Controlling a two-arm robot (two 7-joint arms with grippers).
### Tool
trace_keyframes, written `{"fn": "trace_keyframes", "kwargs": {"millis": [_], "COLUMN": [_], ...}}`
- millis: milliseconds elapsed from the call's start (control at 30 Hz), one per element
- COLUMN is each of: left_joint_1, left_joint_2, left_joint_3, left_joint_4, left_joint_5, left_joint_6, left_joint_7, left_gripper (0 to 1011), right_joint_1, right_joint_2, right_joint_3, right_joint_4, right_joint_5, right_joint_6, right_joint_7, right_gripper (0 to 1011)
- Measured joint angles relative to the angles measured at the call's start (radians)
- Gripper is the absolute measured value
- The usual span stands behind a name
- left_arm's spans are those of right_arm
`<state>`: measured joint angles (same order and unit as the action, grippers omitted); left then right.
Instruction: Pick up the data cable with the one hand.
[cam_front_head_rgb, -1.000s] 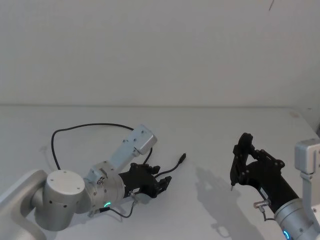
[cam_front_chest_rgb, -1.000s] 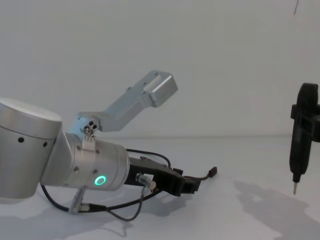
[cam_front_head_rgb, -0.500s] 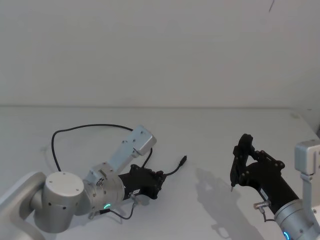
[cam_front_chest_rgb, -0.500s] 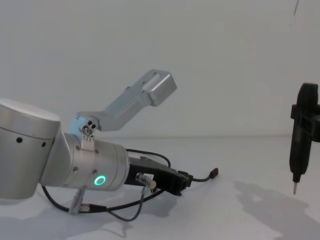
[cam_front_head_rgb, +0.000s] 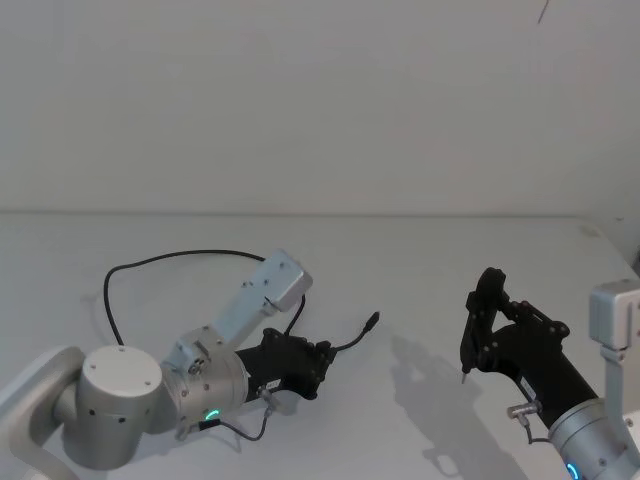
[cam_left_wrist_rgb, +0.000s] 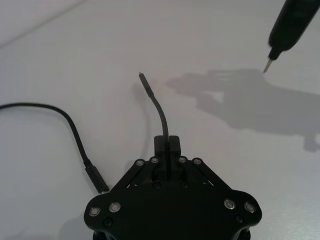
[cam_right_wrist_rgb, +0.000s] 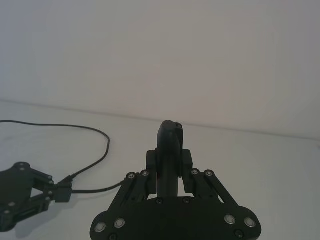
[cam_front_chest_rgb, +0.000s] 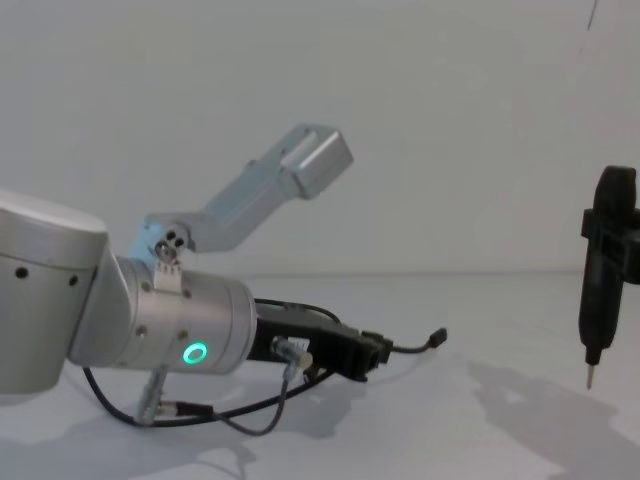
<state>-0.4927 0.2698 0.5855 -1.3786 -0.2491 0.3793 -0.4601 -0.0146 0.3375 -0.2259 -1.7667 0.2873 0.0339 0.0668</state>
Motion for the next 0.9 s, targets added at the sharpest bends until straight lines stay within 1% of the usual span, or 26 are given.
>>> {"fn": "trace_keyframes", "kwargs": {"millis": [233, 500, 667, 900], "left_joint_1": [0.002, 0.002, 0.002, 0.002], "left_joint_2": [0.019, 0.060, 0.081, 0.102], "left_joint_3": [-0.011, -0.022, -0.027, -0.032], "left_joint_4": [-0.040, -0.089, -0.113, -0.135], "left_joint_5": [-0.023, -0.056, -0.074, -0.090], "left_joint_6": [-0.014, -0.023, -0.024, -0.025], "left_joint_7": [-0.034, -0.097, -0.125, -0.153], "left_gripper": [38, 38, 38, 38], "right_joint_1": [0.000, 0.000, 0.001, 0.016], "right_joint_2": [0.000, 0.000, -0.001, -0.008], "right_joint_3": [0.000, 0.000, 0.000, -0.005], "right_joint_4": [0.000, 0.000, 0.000, 0.004], "right_joint_5": [0.000, 0.000, 0.000, -0.006], "right_joint_6": [0.000, 0.000, 0.000, -0.020], "right_joint_7": [0.000, 0.000, 0.000, 0.012], "right_gripper": [279, 279, 279, 279]}}
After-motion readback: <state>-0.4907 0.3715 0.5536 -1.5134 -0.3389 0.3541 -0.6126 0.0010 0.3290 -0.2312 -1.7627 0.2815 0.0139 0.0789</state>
